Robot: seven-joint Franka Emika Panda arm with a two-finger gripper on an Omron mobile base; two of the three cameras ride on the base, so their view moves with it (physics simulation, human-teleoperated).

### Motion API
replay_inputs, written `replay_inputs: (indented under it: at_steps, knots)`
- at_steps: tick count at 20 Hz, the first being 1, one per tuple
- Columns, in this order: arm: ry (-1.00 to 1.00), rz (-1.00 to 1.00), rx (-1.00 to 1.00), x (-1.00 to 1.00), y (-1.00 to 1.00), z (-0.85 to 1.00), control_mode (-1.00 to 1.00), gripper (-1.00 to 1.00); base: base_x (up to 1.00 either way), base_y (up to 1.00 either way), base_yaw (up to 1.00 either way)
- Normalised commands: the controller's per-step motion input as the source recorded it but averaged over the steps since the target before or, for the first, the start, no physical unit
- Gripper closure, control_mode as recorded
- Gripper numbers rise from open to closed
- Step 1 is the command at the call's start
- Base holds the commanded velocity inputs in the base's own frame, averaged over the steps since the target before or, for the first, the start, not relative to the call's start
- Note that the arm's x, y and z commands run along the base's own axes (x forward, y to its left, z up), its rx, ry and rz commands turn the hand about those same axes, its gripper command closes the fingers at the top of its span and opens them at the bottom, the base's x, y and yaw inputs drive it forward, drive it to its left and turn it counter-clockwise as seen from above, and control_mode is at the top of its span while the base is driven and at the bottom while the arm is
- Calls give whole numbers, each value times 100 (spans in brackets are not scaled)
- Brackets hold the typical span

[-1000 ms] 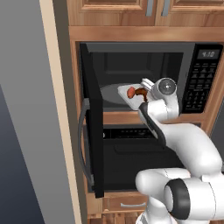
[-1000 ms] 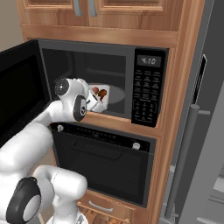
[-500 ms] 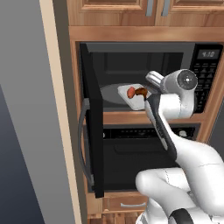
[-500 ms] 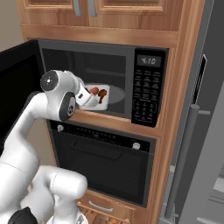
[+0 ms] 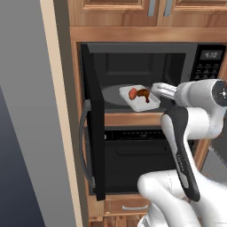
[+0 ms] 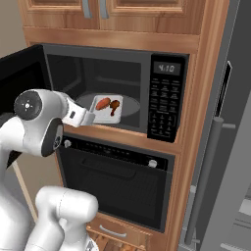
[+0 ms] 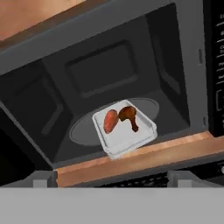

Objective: Place the tupperware containing the chicken drumstick and sweet potato meal in the microwave. Close the microwave door and press the start button to reheat the meal.

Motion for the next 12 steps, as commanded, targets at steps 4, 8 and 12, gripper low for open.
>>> replay_inputs:
  at_steps: [4, 8, 12]
  knots:
    - [-10, 26, -39, -100, 40, 71, -100, -100, 0, 0, 0]
    - [-2, 19, -52, -100, 54, 50, -100, -100, 0, 0, 0]
    - [0, 9, -55, -100, 54, 40, -100, -100, 0, 0, 0]
